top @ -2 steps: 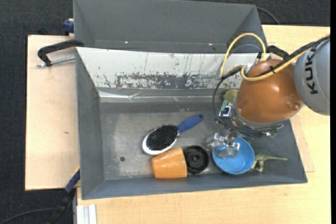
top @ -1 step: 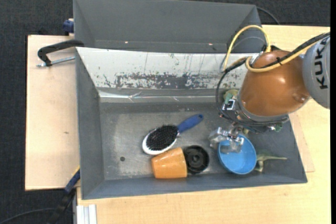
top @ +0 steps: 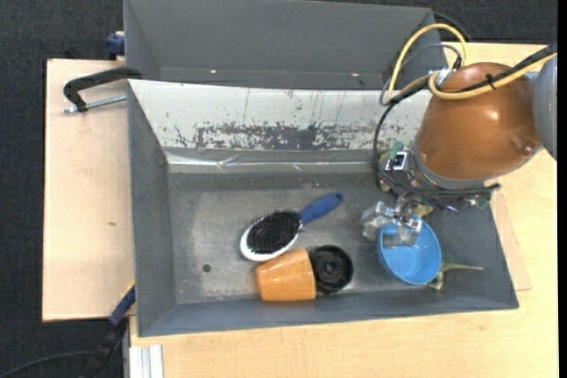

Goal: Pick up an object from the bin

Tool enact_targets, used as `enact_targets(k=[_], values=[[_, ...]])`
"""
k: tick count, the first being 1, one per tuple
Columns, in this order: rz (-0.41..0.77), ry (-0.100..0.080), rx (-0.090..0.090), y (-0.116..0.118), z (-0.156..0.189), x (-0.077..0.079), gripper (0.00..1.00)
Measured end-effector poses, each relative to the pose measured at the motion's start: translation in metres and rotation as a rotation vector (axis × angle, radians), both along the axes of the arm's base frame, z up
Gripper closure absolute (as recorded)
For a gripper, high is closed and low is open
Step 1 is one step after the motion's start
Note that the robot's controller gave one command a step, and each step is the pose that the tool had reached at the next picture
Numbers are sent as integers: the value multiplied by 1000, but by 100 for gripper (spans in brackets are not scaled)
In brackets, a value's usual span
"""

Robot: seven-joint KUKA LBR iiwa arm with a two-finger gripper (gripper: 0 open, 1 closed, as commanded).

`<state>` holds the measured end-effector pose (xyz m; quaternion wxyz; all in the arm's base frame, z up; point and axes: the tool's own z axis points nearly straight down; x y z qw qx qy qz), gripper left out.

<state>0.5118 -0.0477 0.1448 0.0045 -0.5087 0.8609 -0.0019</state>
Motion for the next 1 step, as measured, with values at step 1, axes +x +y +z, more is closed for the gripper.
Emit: enact_targets(k=[1], values=[[-4,1,0,1,25,2,100]])
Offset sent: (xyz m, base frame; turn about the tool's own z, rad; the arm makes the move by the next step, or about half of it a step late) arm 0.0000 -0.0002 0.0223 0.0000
